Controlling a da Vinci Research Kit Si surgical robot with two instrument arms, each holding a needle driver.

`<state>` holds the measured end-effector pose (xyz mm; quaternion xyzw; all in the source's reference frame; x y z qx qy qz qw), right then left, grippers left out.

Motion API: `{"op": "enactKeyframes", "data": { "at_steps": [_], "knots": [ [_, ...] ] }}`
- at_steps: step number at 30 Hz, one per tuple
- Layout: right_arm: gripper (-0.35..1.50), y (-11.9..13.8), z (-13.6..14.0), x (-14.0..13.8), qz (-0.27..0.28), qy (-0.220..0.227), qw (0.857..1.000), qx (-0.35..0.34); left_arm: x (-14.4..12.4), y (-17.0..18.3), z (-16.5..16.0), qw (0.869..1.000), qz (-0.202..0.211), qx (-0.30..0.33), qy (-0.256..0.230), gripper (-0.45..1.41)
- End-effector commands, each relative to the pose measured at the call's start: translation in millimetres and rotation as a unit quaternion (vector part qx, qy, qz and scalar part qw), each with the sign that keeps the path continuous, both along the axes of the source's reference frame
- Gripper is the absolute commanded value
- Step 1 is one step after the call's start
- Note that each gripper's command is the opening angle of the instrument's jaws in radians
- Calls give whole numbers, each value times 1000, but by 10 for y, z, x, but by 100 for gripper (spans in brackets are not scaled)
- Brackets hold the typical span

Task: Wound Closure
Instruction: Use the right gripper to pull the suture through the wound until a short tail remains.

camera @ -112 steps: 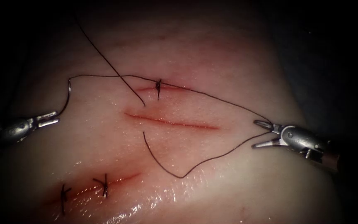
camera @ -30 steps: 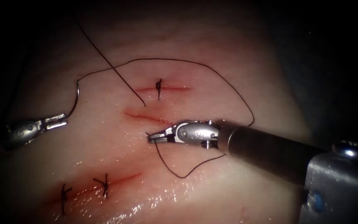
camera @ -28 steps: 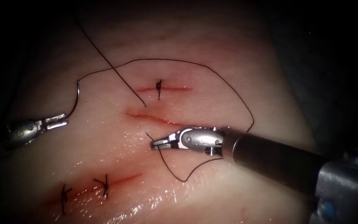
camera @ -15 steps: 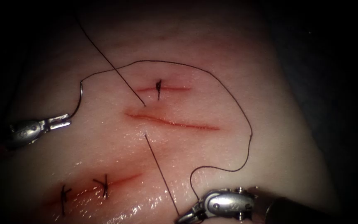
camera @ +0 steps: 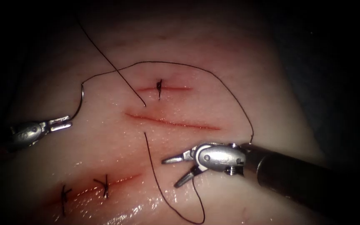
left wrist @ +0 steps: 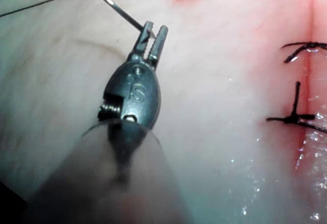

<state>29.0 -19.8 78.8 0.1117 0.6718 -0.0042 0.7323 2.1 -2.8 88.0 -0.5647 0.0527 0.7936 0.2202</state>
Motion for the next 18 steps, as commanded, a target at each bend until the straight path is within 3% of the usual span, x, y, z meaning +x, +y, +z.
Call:
{"op": "enactKeyframes", "data": {
  "at_steps": [1,6,14,16,17,18],
  "knots": [
    [140,15,22,19,6,-4,1000,-4,-4,2,7,1000,1,-1,0,-45],
    [140,25,62,39,14,-11,1000,-11,-3,2,6,1000,2,0,1,-45],
    [135,29,102,59,12,-12,1000,-25,-3,2,6,1000,2,0,0,-45],
    [125,29,106,63,5,-9,1000,-29,-3,2,6,1000,2,0,0,-45],
    [96,28,108,63,0,-7,1000,-29,-3,2,6,1000,2,0,0,-45],
    [-20,27,108,62,-20,1,999,-27,-3,2,6,1000,2,0,1,-45]
  ]
}}
